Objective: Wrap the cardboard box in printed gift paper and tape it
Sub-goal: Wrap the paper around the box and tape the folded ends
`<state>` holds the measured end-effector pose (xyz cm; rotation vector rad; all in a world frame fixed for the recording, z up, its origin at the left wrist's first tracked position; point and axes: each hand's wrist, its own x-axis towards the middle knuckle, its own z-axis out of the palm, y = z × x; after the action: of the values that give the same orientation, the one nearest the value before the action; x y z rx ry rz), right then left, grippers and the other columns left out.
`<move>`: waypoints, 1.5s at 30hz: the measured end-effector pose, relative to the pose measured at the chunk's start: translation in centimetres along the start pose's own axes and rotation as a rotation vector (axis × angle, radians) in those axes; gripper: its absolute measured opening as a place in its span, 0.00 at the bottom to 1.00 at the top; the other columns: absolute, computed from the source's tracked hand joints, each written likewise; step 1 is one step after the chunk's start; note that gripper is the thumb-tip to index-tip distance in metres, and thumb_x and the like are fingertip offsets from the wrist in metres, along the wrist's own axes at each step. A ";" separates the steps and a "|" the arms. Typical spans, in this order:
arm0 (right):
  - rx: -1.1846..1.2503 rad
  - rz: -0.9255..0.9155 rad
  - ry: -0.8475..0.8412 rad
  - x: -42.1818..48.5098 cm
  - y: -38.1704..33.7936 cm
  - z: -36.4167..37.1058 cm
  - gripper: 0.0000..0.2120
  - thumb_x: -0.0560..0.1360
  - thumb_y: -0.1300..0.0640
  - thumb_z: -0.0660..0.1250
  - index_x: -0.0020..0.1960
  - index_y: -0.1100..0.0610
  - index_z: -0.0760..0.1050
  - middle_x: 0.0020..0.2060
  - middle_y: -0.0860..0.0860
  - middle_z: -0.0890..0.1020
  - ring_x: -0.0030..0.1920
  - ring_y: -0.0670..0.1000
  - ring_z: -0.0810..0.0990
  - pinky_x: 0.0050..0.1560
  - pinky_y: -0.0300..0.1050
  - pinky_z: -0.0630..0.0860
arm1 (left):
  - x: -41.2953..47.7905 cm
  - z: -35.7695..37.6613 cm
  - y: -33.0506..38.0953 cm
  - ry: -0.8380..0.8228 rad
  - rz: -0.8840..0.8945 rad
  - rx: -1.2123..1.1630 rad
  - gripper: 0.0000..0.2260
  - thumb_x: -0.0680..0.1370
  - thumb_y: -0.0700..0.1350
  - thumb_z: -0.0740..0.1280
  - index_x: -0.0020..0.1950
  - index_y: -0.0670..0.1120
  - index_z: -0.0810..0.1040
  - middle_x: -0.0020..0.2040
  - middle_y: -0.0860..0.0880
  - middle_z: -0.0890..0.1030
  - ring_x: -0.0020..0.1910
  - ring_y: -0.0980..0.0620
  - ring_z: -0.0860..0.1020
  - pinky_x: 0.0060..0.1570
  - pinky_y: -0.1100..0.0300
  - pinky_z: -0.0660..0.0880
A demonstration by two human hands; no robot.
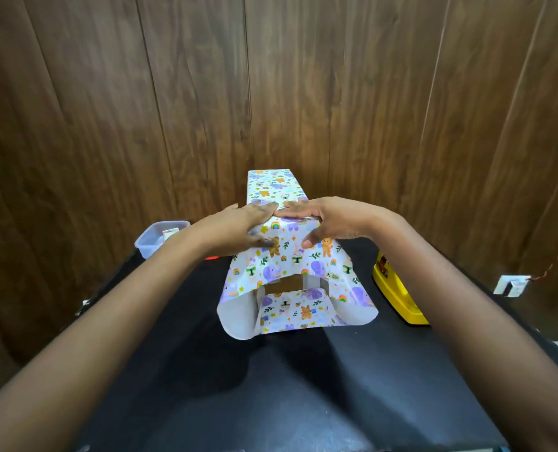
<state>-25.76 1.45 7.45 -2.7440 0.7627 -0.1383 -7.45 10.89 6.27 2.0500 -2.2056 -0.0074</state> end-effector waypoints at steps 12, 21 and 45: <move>-0.383 0.009 0.132 -0.7 -0.4 1.9 0.45 0.71 0.63 0.71 0.77 0.44 0.47 0.77 0.47 0.54 0.76 0.47 0.54 0.70 0.42 0.59 | -0.7 1.7 2.8 0.180 -0.105 0.420 0.42 0.72 0.53 0.71 0.77 0.44 0.48 0.76 0.47 0.57 0.75 0.50 0.56 0.73 0.51 0.50; -0.386 0.083 0.193 -0.6 -0.5 2.6 0.46 0.71 0.64 0.71 0.78 0.51 0.46 0.76 0.51 0.57 0.73 0.52 0.62 0.66 0.43 0.65 | -0.5 3.0 4.0 0.228 -0.126 0.617 0.40 0.74 0.50 0.69 0.76 0.44 0.45 0.75 0.41 0.57 0.73 0.42 0.60 0.70 0.46 0.55; 0.440 1.079 0.738 -9.1 13.4 4.6 0.18 0.77 0.50 0.63 0.58 0.63 0.74 0.57 0.59 0.78 0.61 0.62 0.74 0.62 0.57 0.71 | -0.4 3.1 3.4 0.271 0.045 0.785 0.49 0.76 0.57 0.64 0.62 0.59 0.17 0.74 0.37 0.59 0.67 0.39 0.68 0.57 0.53 0.65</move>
<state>-39.37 -3.66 -1.14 -1.5262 1.9655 -0.9397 -11.15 11.26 3.48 2.1222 -2.2751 1.2367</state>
